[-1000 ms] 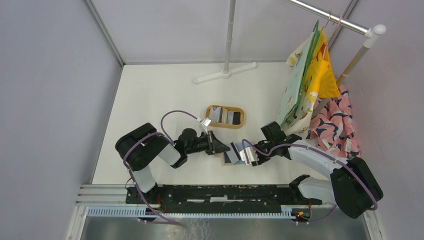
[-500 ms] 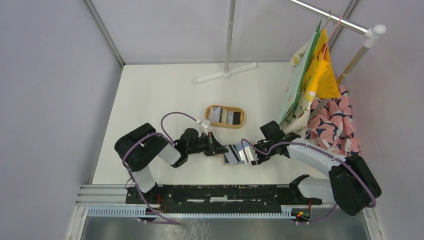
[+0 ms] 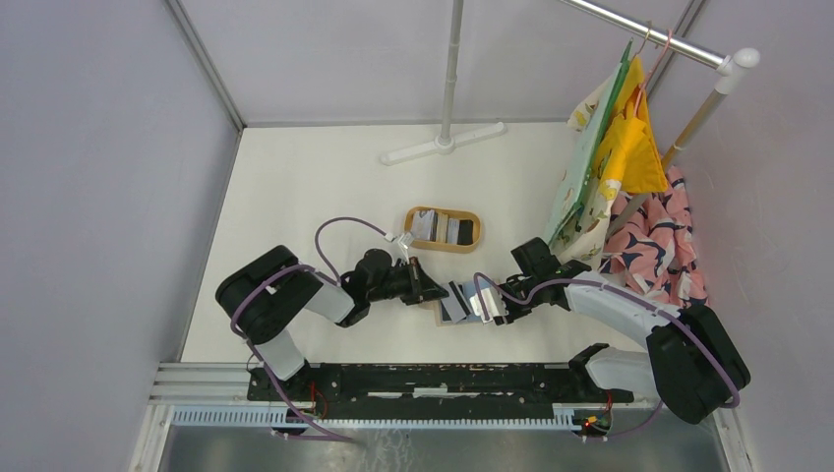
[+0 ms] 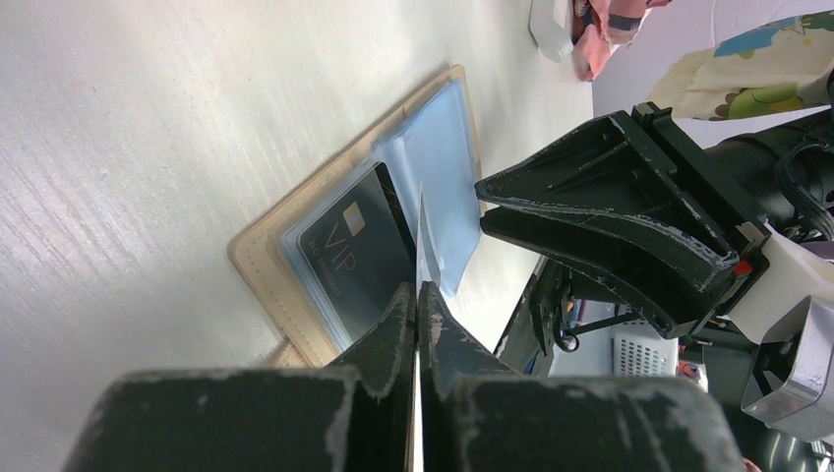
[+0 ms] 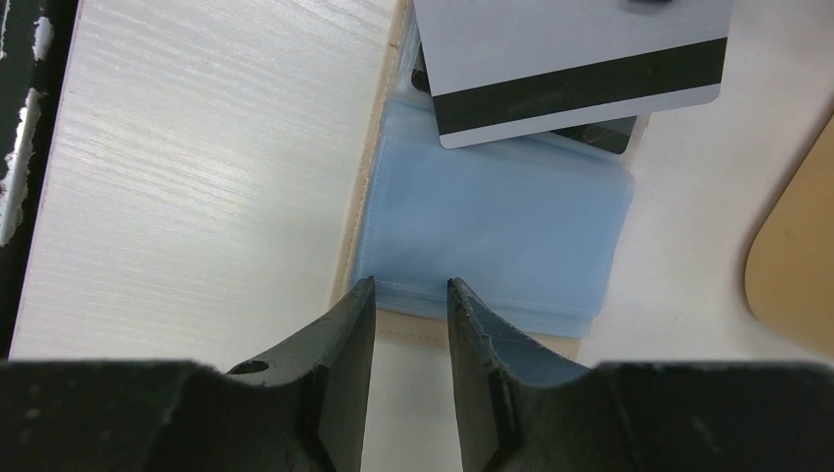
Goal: Put the credit cards into the card holder
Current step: Insert the credit card into the card holder.
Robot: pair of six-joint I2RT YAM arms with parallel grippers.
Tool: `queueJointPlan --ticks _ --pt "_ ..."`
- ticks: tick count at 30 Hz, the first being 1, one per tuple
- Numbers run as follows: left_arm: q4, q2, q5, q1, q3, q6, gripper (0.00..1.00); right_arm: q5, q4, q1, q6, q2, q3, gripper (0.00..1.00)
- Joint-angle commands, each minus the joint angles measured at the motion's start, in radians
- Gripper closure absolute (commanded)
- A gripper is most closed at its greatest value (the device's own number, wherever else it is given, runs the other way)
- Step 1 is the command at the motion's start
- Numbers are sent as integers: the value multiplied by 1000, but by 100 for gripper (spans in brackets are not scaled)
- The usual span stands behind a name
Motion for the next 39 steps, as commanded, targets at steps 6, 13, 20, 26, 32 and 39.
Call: queueJointPlan --ticks 6,13,20,26,32,39 --pt "-28 10 -33 -15 40 40 98 48 -18 2 -14 13 17 62" --pt "-43 32 -38 -29 52 26 98 46 -14 1 -13 14 16 62" --pt "-115 17 -48 -32 61 27 98 45 -12 1 -11 13 14 62" --pt "-179 38 -38 -33 101 34 98 42 -12 1 -10 12 14 61" --pt "-223 49 -32 -34 128 39 98 39 -9 2 -10 9 13 61" --pt "-307 56 -24 -36 161 31 98 40 -2 1 -4 8 11 60"
